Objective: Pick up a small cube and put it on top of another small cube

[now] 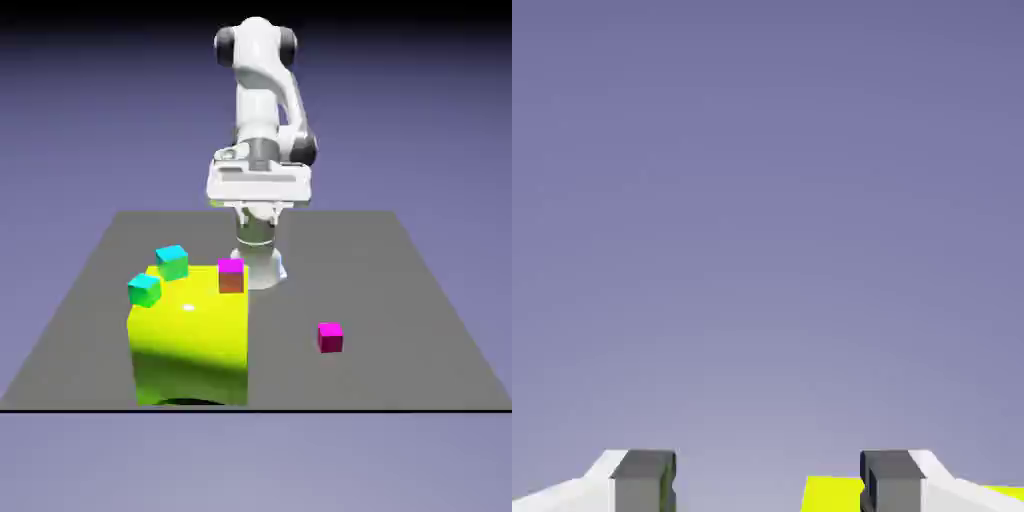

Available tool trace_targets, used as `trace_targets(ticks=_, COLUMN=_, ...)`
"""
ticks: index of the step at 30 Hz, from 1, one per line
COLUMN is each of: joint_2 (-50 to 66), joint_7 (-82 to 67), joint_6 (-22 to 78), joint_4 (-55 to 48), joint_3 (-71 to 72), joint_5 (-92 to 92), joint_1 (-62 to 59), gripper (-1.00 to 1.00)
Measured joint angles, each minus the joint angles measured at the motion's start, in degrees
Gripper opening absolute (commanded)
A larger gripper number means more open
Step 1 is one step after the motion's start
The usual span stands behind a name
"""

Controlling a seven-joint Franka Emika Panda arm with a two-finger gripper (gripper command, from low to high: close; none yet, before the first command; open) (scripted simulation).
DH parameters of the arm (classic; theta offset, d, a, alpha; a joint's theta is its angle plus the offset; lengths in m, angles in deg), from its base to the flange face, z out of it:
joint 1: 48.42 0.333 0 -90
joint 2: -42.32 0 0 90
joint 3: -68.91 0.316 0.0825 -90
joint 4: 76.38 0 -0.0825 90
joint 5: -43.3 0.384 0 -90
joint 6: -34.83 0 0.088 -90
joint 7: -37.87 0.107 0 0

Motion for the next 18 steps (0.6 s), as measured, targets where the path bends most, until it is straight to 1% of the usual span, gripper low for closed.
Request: trace_targets(ticks=18, joint_2=37.37, joint_7=-28.43, joint_6=25.55, joint_4=-8.1, joint_3=35.54, joint_5=-31.73, joint_1=-7.19, gripper=0.0)
